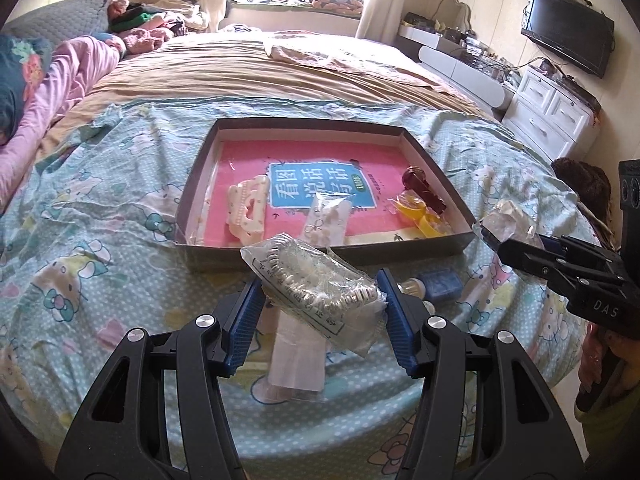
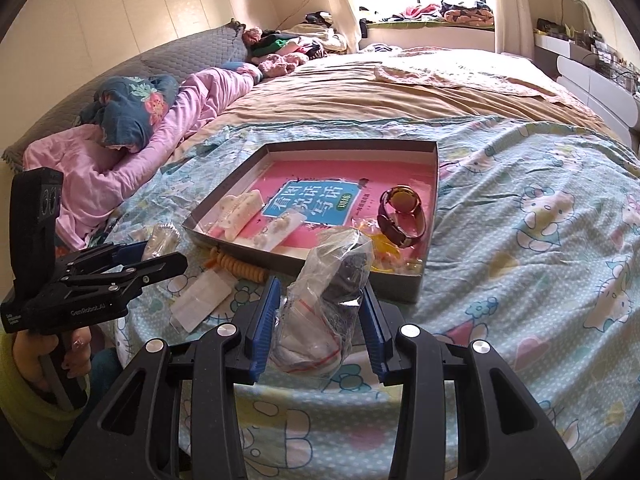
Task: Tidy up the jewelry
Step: 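Carry the silver-chain bag with left gripper over the tray while right carries the clear bag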
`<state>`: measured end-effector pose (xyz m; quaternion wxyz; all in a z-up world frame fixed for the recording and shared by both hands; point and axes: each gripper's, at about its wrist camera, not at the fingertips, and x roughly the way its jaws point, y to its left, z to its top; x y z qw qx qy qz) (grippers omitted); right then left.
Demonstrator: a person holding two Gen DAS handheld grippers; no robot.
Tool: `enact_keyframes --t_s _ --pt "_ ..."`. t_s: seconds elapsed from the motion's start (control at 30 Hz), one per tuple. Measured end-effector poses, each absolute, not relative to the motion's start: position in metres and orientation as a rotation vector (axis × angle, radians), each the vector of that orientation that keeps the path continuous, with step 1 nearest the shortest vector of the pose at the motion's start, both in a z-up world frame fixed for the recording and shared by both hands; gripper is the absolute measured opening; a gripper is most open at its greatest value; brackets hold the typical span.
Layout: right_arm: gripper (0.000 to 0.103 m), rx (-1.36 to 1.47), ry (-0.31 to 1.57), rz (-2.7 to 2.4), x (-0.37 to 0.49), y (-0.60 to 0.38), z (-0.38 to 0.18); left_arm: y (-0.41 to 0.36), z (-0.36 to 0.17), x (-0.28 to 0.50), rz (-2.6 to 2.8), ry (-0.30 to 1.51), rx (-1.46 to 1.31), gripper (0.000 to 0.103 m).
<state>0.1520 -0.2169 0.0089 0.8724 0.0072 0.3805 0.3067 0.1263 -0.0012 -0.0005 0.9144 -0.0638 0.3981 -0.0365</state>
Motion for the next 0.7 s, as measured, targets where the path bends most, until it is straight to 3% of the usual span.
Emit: enact_keyframes --t_s 0.7 --pt "0.038 0.020 0.761 0.683 0.180 -0.187 0.016 0.023 -0.002 0.154 -0.039 0.825 -0.174 0.048"
